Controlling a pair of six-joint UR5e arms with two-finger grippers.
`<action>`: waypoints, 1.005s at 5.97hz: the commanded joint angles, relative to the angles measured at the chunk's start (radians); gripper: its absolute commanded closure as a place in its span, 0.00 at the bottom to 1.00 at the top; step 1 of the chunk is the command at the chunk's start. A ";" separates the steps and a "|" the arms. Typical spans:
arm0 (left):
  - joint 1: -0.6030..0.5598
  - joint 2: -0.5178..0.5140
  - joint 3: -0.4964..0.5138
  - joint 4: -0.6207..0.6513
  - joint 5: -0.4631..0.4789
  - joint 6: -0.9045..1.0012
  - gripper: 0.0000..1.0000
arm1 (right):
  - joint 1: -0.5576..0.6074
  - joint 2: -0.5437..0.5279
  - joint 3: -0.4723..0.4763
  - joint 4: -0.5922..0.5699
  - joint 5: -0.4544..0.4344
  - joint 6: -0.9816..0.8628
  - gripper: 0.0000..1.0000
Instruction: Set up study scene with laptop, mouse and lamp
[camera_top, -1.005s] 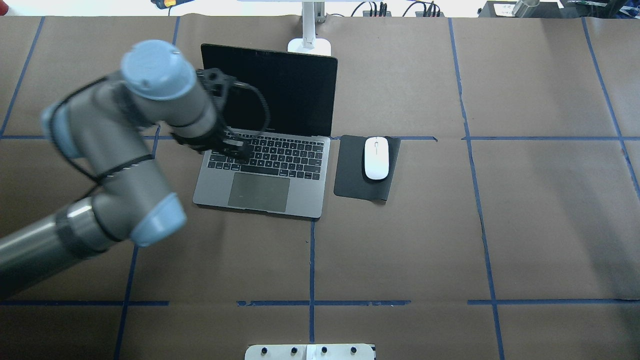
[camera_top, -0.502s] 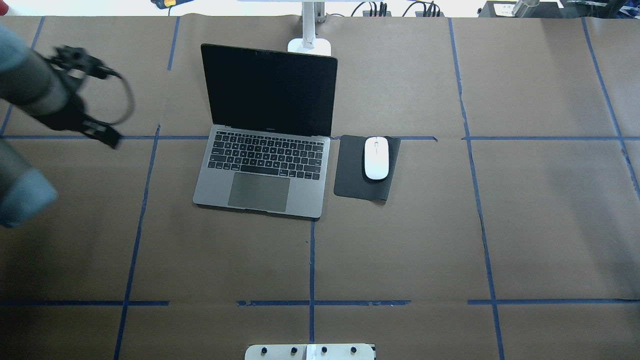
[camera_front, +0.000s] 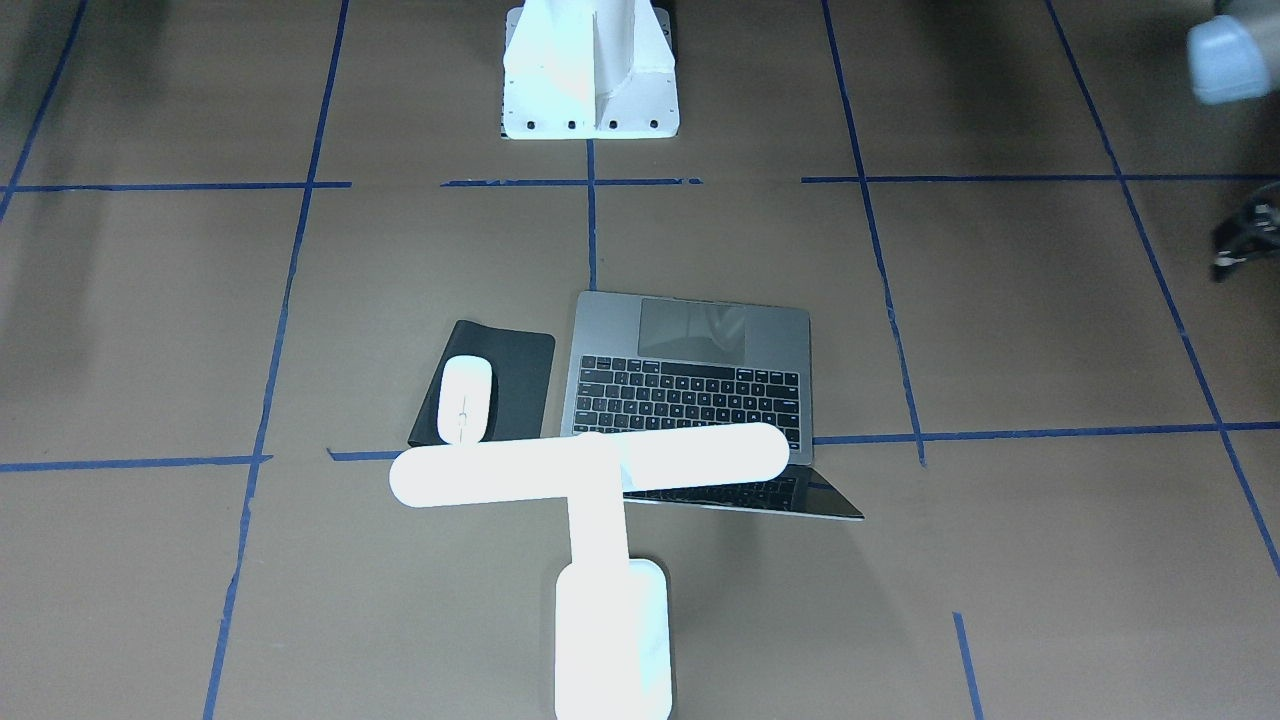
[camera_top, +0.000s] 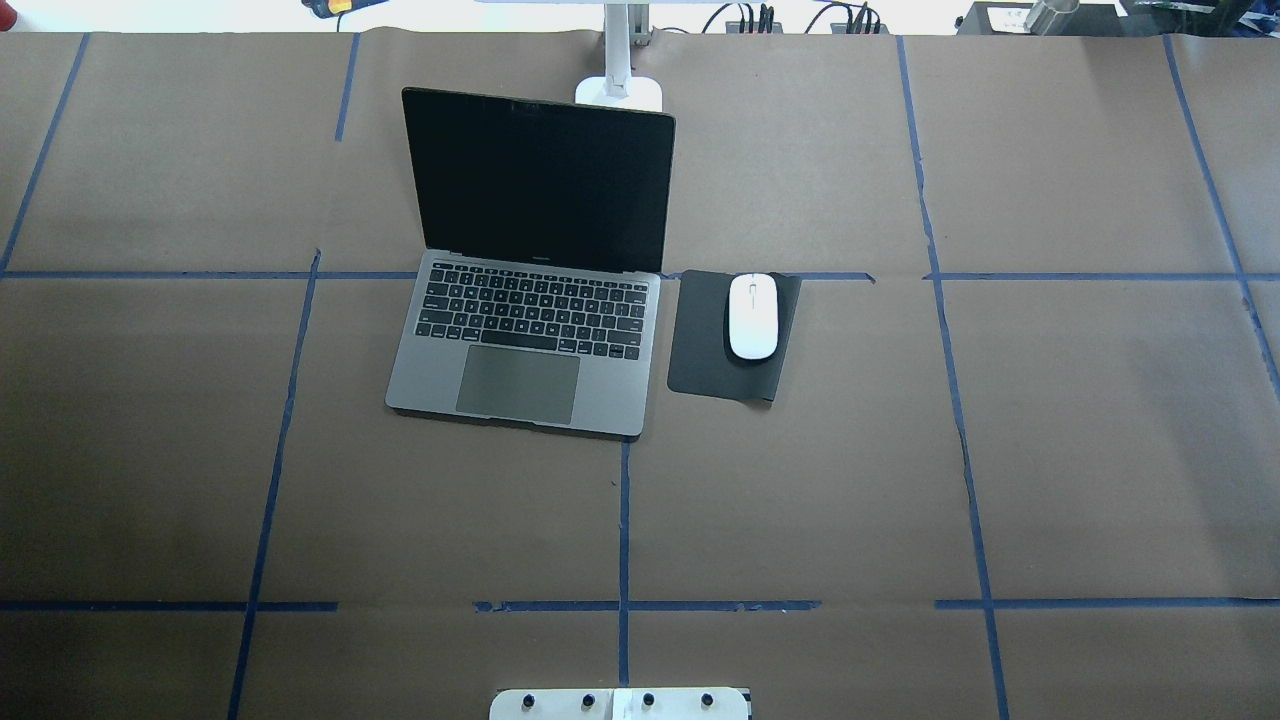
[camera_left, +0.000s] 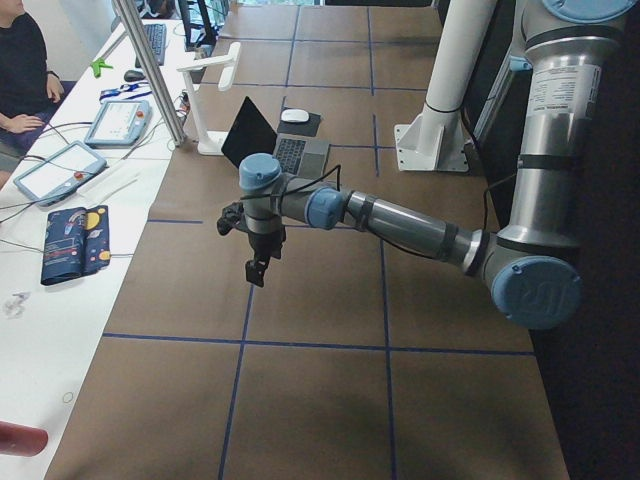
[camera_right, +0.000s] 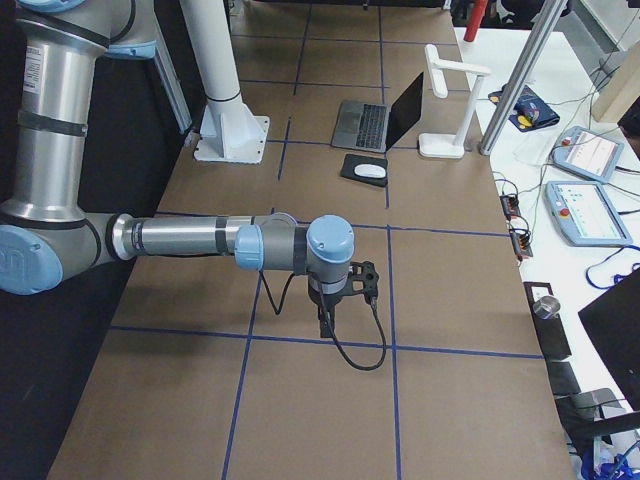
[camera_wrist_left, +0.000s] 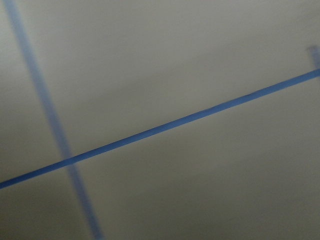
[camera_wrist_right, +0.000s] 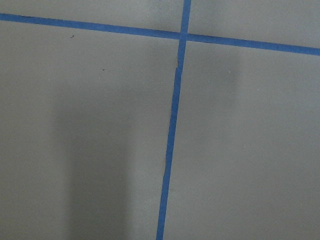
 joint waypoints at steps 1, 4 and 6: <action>-0.122 0.079 0.119 -0.017 -0.063 0.104 0.00 | 0.003 0.002 0.000 0.000 0.002 0.004 0.00; -0.122 0.107 0.166 -0.013 -0.060 0.084 0.00 | 0.003 0.002 -0.005 0.000 0.002 0.004 0.00; -0.125 0.124 0.144 -0.011 -0.060 0.083 0.00 | 0.003 0.007 -0.003 0.002 0.002 0.003 0.00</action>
